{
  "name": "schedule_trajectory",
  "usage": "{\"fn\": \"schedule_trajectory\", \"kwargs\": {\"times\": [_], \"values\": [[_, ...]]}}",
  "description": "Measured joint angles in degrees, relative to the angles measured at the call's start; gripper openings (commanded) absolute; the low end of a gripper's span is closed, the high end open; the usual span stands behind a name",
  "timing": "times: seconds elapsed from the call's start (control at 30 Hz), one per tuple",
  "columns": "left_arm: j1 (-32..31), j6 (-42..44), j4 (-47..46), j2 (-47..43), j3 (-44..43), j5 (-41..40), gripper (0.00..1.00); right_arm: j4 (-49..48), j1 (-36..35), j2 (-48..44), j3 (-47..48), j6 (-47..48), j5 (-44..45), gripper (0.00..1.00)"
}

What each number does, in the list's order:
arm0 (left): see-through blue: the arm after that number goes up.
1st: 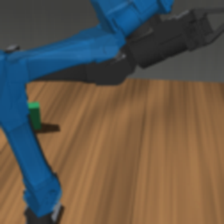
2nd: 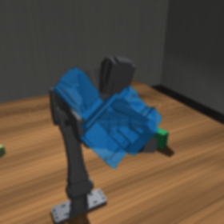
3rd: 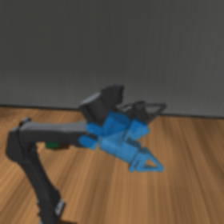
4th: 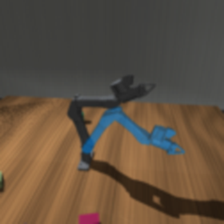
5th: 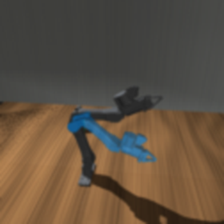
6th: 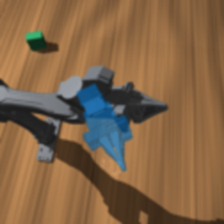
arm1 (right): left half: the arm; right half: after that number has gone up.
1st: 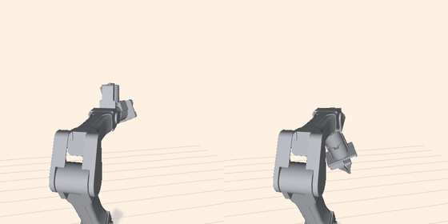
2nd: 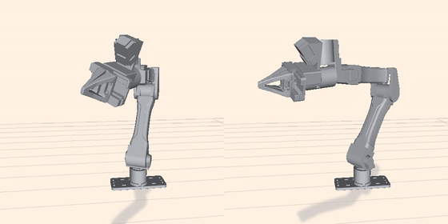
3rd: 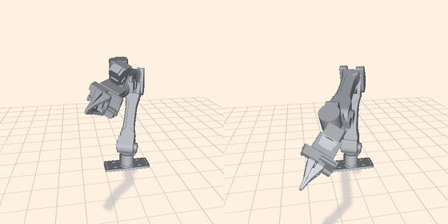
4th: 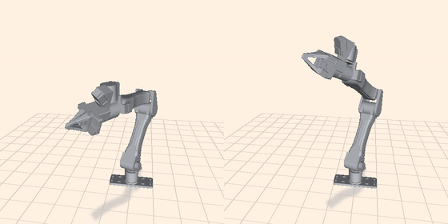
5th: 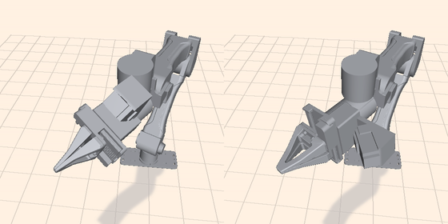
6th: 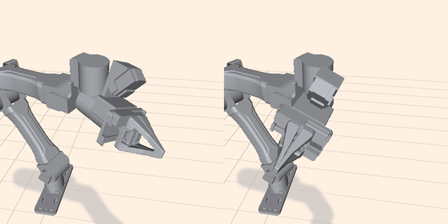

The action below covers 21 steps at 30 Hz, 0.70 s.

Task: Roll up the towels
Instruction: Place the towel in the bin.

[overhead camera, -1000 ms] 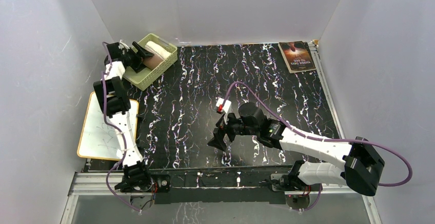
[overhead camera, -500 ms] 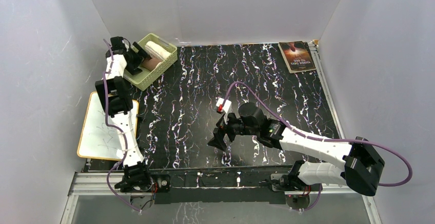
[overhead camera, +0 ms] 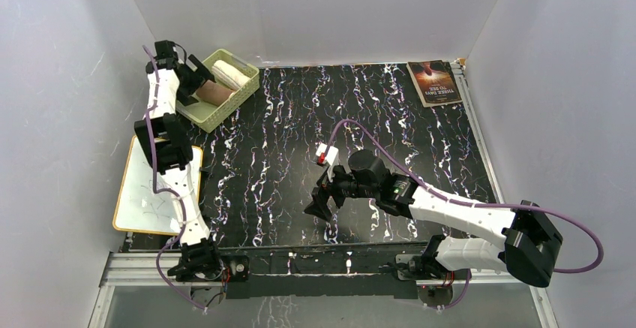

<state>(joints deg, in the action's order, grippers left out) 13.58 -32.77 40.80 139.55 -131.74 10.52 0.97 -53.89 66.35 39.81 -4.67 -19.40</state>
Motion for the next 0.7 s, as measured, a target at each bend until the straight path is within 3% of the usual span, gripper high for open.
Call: {"fn": "schedule_trajectory", "kwargs": {"times": [0.2, 0.4, 0.53, 0.57, 0.63, 0.67, 0.7], "values": [[-0.22, 1.77, 2.86, -7.78, 0.63, -0.70, 0.98, 1.03, 0.00, 0.00, 0.46, -0.22, 0.20, 0.98], [-0.22, 3.63, -0.46, -20.74, 10.19, -0.22, 0.98, 1.64, 0.00, 0.00, 1.01, -0.48, 0.44, 0.98], [-0.28, 5.22, -2.64, -26.71, 15.45, 0.39, 0.87, 1.99, -0.04, 0.00, 1.01, -1.31, 0.87, 0.98], [-0.31, 5.57, -2.71, -27.21, 16.04, 0.24, 0.80, 2.01, -0.04, 0.00, 1.01, -1.46, 0.90, 0.98], [-0.31, 6.36, -2.82, -26.84, 16.22, -0.74, 0.57, 2.05, -0.07, 0.02, 1.01, -1.68, 1.09, 0.98], [-0.33, 6.47, -2.82, -26.23, 16.17, -1.16, 0.43, 2.08, -0.07, 0.02, 1.01, -1.75, 1.14, 0.98], [-0.33, 6.91, -2.69, -25.18, 15.96, -1.53, 0.18, 2.08, -0.09, 0.02, 1.01, -1.86, 1.18, 0.98]]}}
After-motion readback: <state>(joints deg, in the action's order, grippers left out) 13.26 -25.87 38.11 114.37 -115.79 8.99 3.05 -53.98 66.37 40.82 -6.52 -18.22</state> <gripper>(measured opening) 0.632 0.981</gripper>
